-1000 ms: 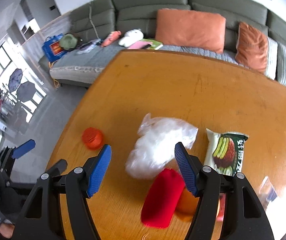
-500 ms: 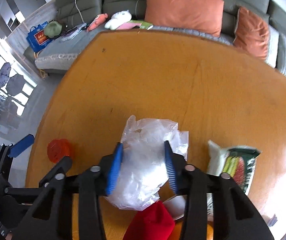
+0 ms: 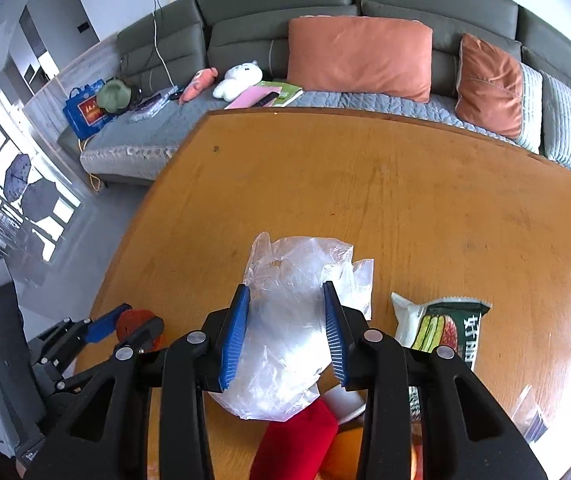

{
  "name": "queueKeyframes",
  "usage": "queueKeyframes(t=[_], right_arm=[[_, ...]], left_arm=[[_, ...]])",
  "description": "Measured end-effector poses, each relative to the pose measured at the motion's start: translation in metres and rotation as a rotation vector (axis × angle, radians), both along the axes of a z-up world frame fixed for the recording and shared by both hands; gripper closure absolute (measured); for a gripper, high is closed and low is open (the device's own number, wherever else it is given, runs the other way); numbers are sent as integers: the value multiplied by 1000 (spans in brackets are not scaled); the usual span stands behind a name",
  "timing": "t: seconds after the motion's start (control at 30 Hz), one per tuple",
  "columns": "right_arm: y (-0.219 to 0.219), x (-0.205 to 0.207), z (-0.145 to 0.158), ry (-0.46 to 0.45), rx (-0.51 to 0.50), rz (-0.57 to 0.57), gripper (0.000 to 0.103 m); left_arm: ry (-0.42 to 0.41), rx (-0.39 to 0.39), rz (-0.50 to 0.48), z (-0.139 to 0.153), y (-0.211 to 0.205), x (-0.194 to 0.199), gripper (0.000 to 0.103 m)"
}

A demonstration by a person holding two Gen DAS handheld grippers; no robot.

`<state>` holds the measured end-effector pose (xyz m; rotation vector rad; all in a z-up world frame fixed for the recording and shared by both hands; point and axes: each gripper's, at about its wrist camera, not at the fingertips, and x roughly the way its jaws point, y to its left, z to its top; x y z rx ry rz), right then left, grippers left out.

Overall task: Collect trash
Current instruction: 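Grasp the red cap with the left gripper while the right grasps a clear plastic bag, then carry the red cap and plastic bag over the black bin and open both grippers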

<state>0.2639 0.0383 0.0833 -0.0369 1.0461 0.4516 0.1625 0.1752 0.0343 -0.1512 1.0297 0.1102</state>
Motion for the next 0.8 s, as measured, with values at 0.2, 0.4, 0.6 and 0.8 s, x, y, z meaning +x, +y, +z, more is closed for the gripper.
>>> queueKeyframes(t=[0.2, 0.4, 0.6, 0.8], right_arm=[[15, -24, 16, -23, 3, 28, 65], [43, -57, 29, -44, 8, 79, 65], [83, -92, 38, -59, 13, 151, 65], [131, -130, 43, -64, 18, 247, 65]], left_arm=[[-26, -17, 19, 14, 13, -29, 62], [-59, -15, 56, 30, 33, -65, 62], [-76, -9, 132, 42, 68, -106, 62], [-83, 3, 224, 47, 108, -154, 62]])
